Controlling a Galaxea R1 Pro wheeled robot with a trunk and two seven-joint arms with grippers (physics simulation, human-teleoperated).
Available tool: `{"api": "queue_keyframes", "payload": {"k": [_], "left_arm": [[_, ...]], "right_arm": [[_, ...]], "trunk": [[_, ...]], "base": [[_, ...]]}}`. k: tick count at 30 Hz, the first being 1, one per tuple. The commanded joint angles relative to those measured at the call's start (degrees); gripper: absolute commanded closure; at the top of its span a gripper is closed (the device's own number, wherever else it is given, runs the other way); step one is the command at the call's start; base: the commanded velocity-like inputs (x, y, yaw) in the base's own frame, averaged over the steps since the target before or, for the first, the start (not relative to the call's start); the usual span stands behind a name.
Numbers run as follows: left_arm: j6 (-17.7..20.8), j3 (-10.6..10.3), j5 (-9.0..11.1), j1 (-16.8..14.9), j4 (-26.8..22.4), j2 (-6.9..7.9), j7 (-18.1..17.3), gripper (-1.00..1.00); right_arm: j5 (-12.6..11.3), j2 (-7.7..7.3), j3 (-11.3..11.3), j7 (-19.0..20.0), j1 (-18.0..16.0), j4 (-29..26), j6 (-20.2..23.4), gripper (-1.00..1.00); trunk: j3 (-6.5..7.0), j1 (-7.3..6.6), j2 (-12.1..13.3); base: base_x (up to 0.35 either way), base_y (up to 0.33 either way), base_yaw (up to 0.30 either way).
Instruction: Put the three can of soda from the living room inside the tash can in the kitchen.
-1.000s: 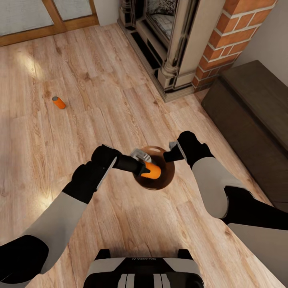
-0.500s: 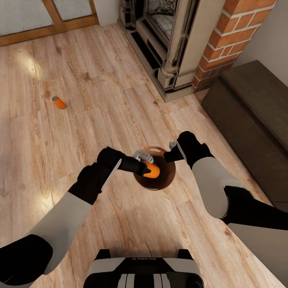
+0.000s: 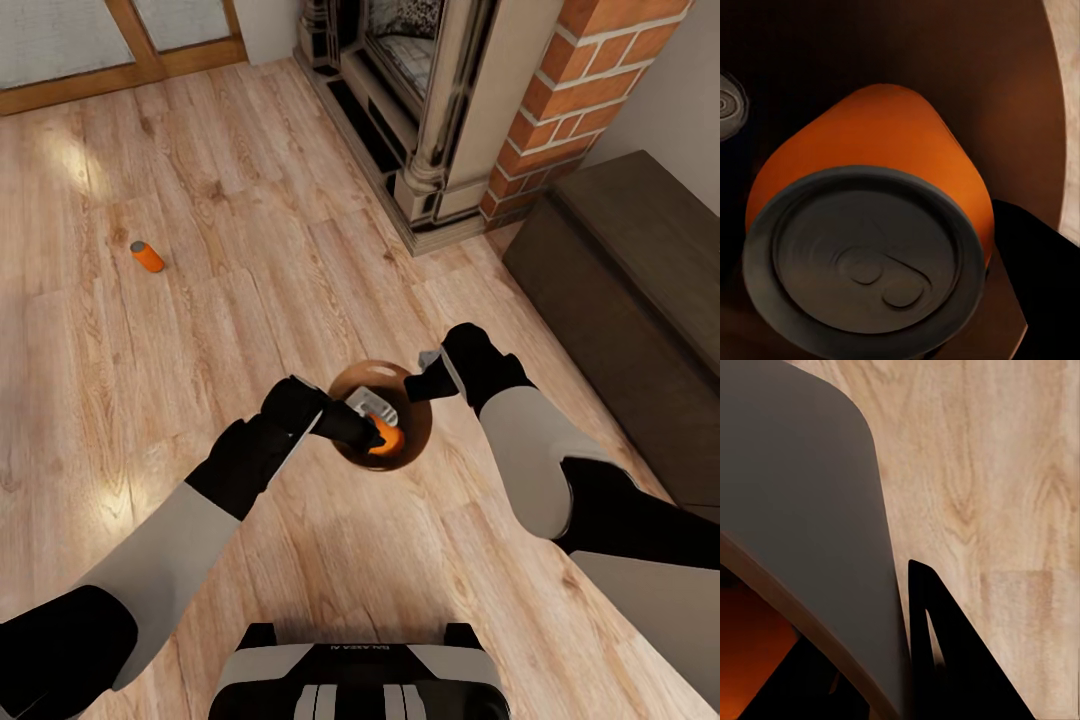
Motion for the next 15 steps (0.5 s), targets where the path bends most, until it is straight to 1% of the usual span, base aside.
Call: {"api": "queue_keyframes", "payload": {"k": [1,9,10,15], "left_arm": [[0.6,-0.2,1.9,0.0,0.0,-0.02,-0.2,1.0],[0.4,-0.5,1.6,0.0,1.0,0.12,0.2,1.0],[0.4,-0.5,1.6,0.0,1.0,0.14,0.2,-1.0],[0.3,-0.5,1.6,0.0,1.1,0.23,0.3,-1.0]], "right_arm": [[-4.6,0.03,-0.6,0.4,-0.1,-1.6,0.6,1.0],[-4.9,0.03,-0.6,0.4,-0.4,-1.5,0.6,1.0],[-4.9,0.03,-0.6,0.4,-0.4,-1.5,0.6,1.0],[-4.9,0.03,-0.6,0.4,-0.4,-1.5,0.6,1.0]], "trunk": [[0.0,0.0,0.0],[0.0,0.0,0.0],[0.0,0.0,0.0],[0.0,0.0,0.0]], "base": [[0.0,0.0,0.0],[0.0,0.0,0.0],[0.0,0.0,0.0],[0.0,0.0,0.0]]}}
